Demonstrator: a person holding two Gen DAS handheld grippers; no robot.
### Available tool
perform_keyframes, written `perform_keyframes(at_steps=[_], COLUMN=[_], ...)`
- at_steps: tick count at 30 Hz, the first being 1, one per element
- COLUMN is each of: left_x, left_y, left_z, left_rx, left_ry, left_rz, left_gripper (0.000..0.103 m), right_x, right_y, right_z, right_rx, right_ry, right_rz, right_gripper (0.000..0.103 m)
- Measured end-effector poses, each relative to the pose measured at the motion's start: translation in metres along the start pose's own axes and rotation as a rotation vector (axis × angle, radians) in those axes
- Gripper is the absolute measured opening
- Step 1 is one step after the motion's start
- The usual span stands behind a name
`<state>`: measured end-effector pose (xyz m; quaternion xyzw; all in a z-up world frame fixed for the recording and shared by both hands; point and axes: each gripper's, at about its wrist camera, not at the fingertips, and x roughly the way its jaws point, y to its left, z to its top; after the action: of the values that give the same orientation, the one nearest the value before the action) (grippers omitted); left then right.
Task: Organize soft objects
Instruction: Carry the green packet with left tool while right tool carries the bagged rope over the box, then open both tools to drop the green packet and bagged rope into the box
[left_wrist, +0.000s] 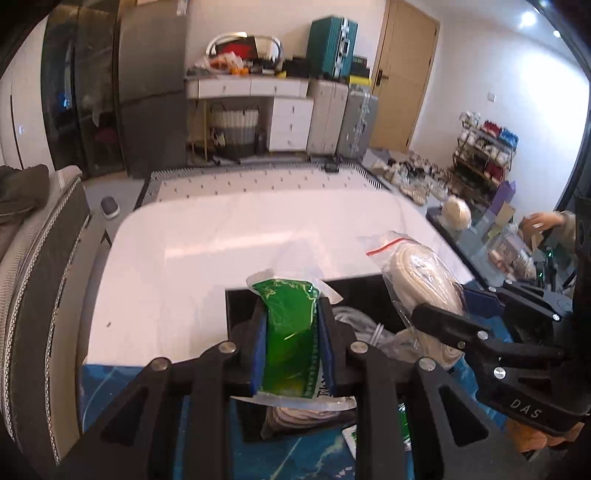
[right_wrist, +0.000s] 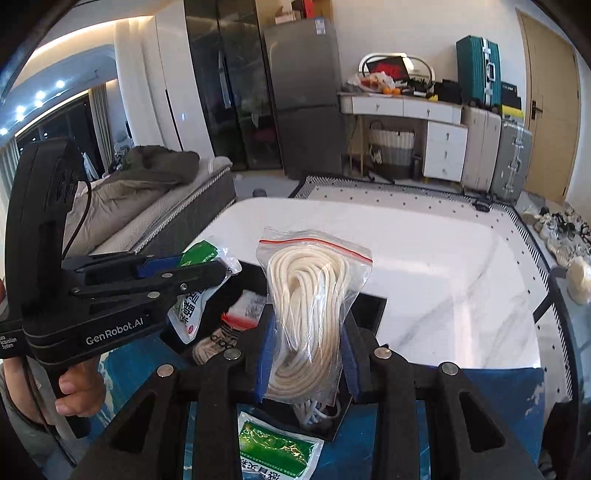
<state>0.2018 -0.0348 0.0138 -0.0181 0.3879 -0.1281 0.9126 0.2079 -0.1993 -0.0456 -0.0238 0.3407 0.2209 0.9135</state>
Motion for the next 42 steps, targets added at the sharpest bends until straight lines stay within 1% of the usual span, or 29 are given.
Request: perform_keyframes(at_steps=[4, 6, 12, 16, 18, 23, 25, 26, 29, 33, 36, 39, 42], left_x=[0.019, 0.023, 0.022, 0.021, 0.022, 0.022, 0.02, 0.019, 0.009, -0.006, -0.024, -0.04, -0.052], left_y=[-0.003, -0.002, -0.005, -0.004, -0.003, 0.0, -0.001, 0.0, 0.001, 0.003, 0.0, -0.003, 0.0], left_z=[-0.005, -0.006, -0.004, -0.004, -0.005, -0.006, -0.006, -0.006, -0.004, -0.003, -0.005, -0.015, -0.037], left_rx=[0.005, -0.005, -0.001, -0.005, -0.005, -0.012, -0.013, -0.015, -0.025, -0.027, -0.006, 0.023, 0.039], left_ry=[0.062, 0.075, 0.072, 0.074, 0.081, 0.089, 0.088, 0.085, 0.077, 0.07, 0.077, 0.09, 0.135], left_rz=[-0.009, -0.019, -0.016, -0.018, -0.018, -0.019, -0.019, -0.02, -0.033, -0.031, -0.034, -0.021, -0.02], left_gripper=[0.022, 0.022, 0.023, 0.024, 0.024, 0.032, 0.045, 0.047, 0.048, 0.05, 0.05, 0.052, 0.052], right_x=[0.021, 0.025, 0.026, 0.026, 0.023, 0.024, 0.023, 0.021, 0.014, -0.003, -0.017, -0.028, -0.042], right_y=[-0.001, 0.0, -0.003, -0.011, -0.005, -0.001, -0.001, 0.0, 0.003, 0.002, 0.005, 0.012, 0.024], right_z=[-0.009, -0.012, -0.016, -0.014, -0.014, -0.014, -0.011, -0.011, -0.008, -0.004, -0.002, -0.005, -0.018], right_rx=[-0.035, -0.049, -0.039, -0.027, -0.026, -0.009, -0.003, -0.004, -0.004, 0.002, -0.003, -0.017, -0.047], right_ry=[0.059, 0.063, 0.075, 0.084, 0.092, 0.116, 0.119, 0.119, 0.102, 0.069, 0.062, 0.075, 0.097], right_rz=[-0.004, -0.017, 0.006, 0.019, 0.023, 0.04, 0.04, 0.043, 0.053, 0.053, 0.06, 0.068, 0.086], right_gripper=[0.032, 0.032, 0.032, 0.033, 0.033, 0.037, 0.038, 0.038, 0.038, 0.039, 0.039, 0.039, 0.039])
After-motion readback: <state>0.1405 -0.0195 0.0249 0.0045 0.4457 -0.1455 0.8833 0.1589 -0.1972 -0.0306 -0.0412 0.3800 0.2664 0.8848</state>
